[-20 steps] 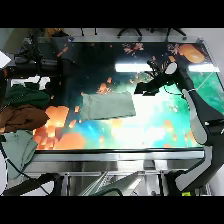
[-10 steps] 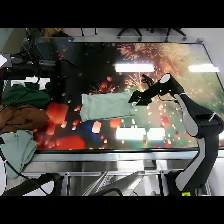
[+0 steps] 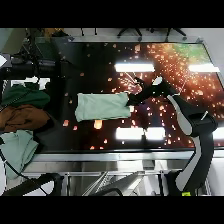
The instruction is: Fold the shirts.
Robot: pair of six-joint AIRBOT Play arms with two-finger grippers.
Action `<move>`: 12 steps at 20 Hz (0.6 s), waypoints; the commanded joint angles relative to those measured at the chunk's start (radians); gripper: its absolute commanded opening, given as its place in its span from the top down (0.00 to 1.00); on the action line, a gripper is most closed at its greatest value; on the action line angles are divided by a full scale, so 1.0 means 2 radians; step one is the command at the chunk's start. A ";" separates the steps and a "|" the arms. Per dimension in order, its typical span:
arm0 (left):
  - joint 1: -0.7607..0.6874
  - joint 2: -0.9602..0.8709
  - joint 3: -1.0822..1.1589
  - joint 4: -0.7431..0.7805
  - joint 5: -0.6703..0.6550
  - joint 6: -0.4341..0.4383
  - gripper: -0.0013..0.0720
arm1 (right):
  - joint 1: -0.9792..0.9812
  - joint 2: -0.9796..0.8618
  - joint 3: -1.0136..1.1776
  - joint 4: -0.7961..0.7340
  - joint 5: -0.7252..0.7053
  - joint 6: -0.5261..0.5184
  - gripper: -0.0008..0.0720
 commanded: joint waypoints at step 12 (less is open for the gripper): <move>0.000 0.000 0.000 0.000 -0.014 -0.004 0.96 | -0.020 -0.024 0.012 0.040 0.025 -0.007 0.10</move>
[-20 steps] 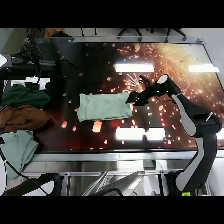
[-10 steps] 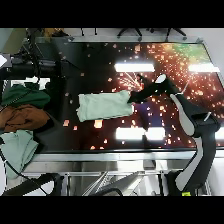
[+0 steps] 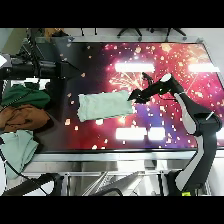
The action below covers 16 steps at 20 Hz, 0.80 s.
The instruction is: Fold the shirts.
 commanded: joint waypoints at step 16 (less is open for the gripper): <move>0.000 0.000 0.000 0.004 -0.014 0.000 0.96 | -0.149 0.127 0.053 -0.183 -0.013 0.088 0.96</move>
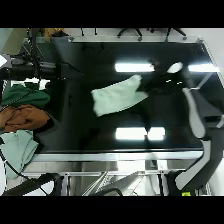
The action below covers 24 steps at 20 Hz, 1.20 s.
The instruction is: Fold the shirts.
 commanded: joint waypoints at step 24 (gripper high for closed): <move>0.000 0.000 -0.001 0.000 -0.014 0.018 0.96 | -0.397 0.167 -0.269 -0.402 0.024 0.149 0.96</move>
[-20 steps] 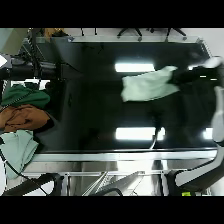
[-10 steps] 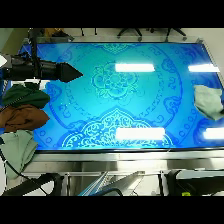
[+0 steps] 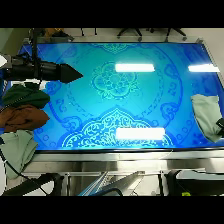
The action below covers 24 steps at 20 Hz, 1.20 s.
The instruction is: Fold the shirts.
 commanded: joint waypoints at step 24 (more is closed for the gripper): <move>0.000 0.000 0.000 0.000 -0.001 0.001 0.96 | -0.001 0.049 0.023 -0.005 0.001 0.052 0.30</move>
